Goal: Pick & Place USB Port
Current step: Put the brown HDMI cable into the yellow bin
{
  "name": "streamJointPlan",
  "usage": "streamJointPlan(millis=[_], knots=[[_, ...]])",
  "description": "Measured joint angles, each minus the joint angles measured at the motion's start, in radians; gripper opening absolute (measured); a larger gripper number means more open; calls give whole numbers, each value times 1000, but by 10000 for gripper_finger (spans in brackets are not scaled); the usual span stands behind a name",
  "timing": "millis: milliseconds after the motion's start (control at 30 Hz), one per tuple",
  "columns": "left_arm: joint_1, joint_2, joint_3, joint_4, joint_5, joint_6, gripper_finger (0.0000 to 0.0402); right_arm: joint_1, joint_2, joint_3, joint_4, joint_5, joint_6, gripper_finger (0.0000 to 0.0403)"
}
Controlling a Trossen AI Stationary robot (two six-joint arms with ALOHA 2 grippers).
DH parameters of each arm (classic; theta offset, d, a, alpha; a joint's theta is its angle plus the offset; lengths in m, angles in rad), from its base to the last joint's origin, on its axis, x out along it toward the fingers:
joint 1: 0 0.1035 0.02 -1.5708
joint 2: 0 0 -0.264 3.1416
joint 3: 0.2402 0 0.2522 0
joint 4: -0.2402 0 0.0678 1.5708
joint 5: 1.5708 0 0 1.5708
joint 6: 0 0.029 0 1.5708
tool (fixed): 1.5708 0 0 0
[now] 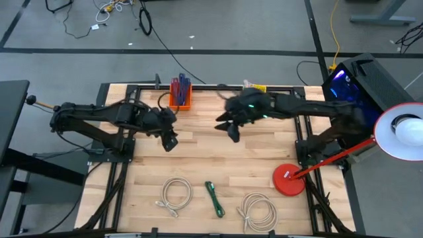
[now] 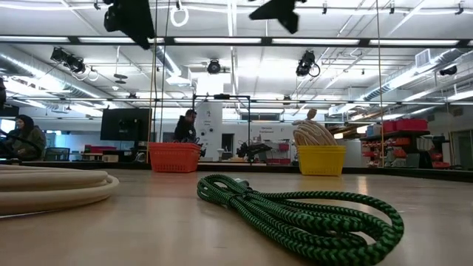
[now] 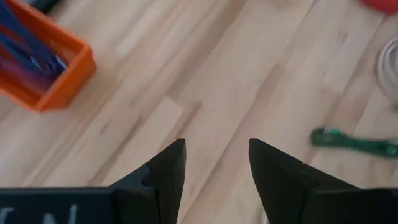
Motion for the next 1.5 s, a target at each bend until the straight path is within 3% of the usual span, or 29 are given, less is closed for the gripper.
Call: streamJointPlan(millis=[200,300,500,833,1133,1500], knots=[[-11,74,-16,-38,17,-2,181,53,-163,-159,130,110,107,173],[0,121,-86,-26,93,37,181,76,-191,-164,133,143,112,173],[3,177,-316,214,315,38,181,91,-195,-165,160,177,103,173],[-73,182,-590,496,521,-108,181,83,-195,-165,153,181,103,173],[-167,189,-612,652,616,-236,181,82,-194,-165,147,204,112,173],[-239,340,-610,724,634,-302,181,82,-194,-165,148,204,94,173]])
